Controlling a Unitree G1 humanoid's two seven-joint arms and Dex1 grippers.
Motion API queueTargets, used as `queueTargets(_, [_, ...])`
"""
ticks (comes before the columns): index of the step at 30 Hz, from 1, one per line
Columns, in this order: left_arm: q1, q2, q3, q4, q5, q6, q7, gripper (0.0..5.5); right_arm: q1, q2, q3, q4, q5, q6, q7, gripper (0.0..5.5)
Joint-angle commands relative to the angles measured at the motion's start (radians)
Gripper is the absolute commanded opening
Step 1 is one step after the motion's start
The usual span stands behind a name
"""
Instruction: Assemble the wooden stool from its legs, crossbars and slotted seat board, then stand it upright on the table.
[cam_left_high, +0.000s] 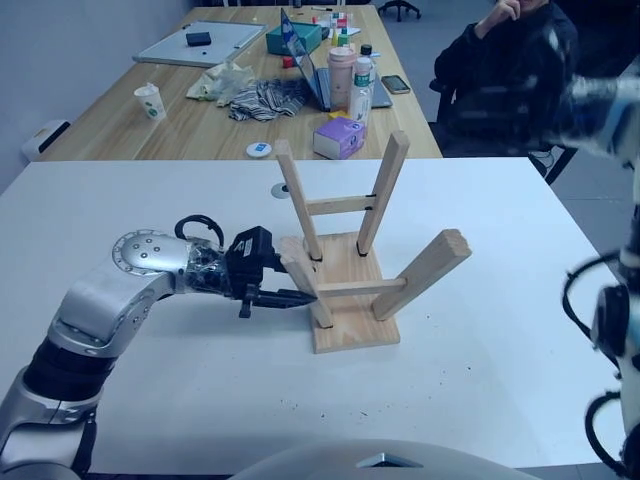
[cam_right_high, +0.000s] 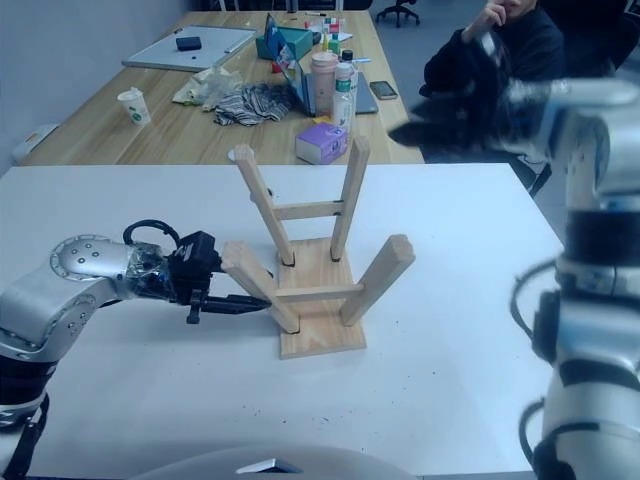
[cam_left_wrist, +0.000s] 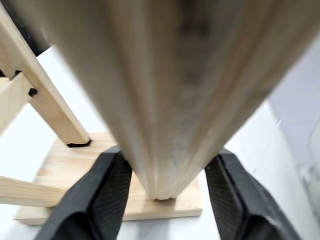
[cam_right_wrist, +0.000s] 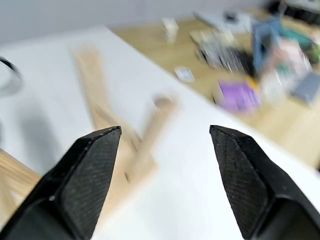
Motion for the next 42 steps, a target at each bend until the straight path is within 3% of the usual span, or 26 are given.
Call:
queueTargets(1, [-0.057,-0.018,0.137,0.031,-0.126,0.097,0.057,2.9,0.438,0.027,-0.121,-0.224,0.008,-0.001,-0.116,3.28])
queueTargets(5, [-0.022,0.034,0.153,0.046,-0.145,0.125,0.002,3.55,0.771,0.118,-0.156,-0.468,0.056,0.003,-0.192,3.28])
queueTargets(10, [0.025,0.103,0.142,0.089,-0.135,0.146,-0.095,4.28,0.989,0.289,-0.13,-0.666,0.15,-0.036,-0.283,3.28])
queueTargets(12, [0.049,0.148,0.141,0.115,-0.115,0.132,-0.157,4.64,1.023,0.338,-0.094,-0.688,0.155,-0.063,-0.326,3.28])
queueTargets(20, [-0.036,0.147,0.141,0.419,-0.052,0.076,-0.271,4.64,0.998,0.569,0.082,-0.56,0.086,-0.229,-0.573,3.28])
queueTargets(24, [-0.07,0.127,0.13,0.488,-0.016,0.057,-0.281,4.68,0.971,0.627,0.103,-0.481,0.062,-0.3,-0.645,3.09])
queueTargets(32, [-0.081,0.077,0.155,0.562,0.021,0.029,-0.238,4.68,0.959,0.6,0.142,-0.358,0.011,-0.517,-0.611,1.77])
queueTargets(34, [-0.092,0.065,0.162,0.593,0.028,0.026,-0.226,4.68,0.957,0.562,0.143,-0.307,0.005,-0.596,-0.54,1.43])
queueTargets(42, [-0.126,0.069,0.065,0.813,0.203,-0.134,-0.304,4.68,0.836,0.343,0.122,0.018,0.036,-0.882,-0.104,1.18])
